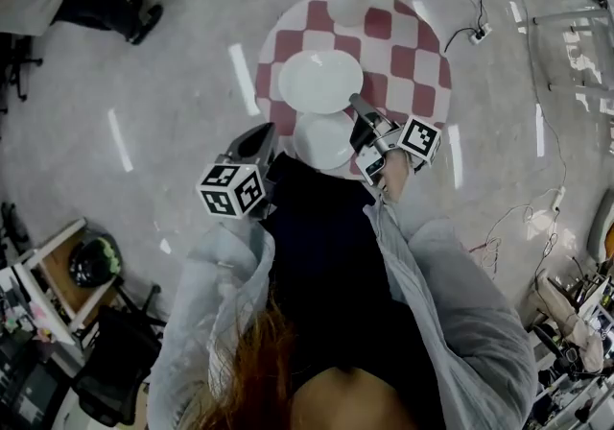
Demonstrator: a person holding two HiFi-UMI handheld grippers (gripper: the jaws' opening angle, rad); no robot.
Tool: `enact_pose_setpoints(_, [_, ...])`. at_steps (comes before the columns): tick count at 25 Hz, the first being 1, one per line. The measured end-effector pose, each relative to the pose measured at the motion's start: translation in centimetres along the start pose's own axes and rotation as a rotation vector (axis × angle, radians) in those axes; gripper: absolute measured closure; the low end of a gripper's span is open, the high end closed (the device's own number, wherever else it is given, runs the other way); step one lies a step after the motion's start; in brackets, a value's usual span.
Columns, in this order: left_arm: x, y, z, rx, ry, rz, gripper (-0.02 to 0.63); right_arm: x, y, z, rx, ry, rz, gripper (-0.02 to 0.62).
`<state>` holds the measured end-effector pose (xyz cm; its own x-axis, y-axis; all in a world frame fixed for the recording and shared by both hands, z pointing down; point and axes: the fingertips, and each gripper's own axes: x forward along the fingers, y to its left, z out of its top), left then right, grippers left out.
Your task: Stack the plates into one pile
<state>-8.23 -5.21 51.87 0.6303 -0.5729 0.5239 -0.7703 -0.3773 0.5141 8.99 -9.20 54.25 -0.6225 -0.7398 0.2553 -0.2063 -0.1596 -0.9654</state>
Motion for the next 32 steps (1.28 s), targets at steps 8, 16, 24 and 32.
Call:
enact_pose_setpoints(8, [-1.3, 1.6, -0.5, -0.04, -0.012, 0.043, 0.588, 2.7, -2.3, -1.6, 0.013, 0.052, -0.123, 0.58])
enact_pose_setpoints(16, [-1.2, 2.0, -0.8, -0.055, -0.003, 0.052, 0.588, 3.4, -5.4, -1.1, 0.014, 0.046, -0.277, 0.56])
enact_pose_setpoints(24, [-0.8, 1.6, -0.8, -0.055, 0.001, 0.044, 0.588, 4.2, -5.0, -1.4, 0.044, 0.065, -0.282, 0.386])
enact_pose_setpoints(32, [-0.3, 1.0, -0.9, -0.047, 0.005, 0.033, 0.588, 5.4, -3.9, -0.8, 0.151, 0.023, -0.317, 0.231])
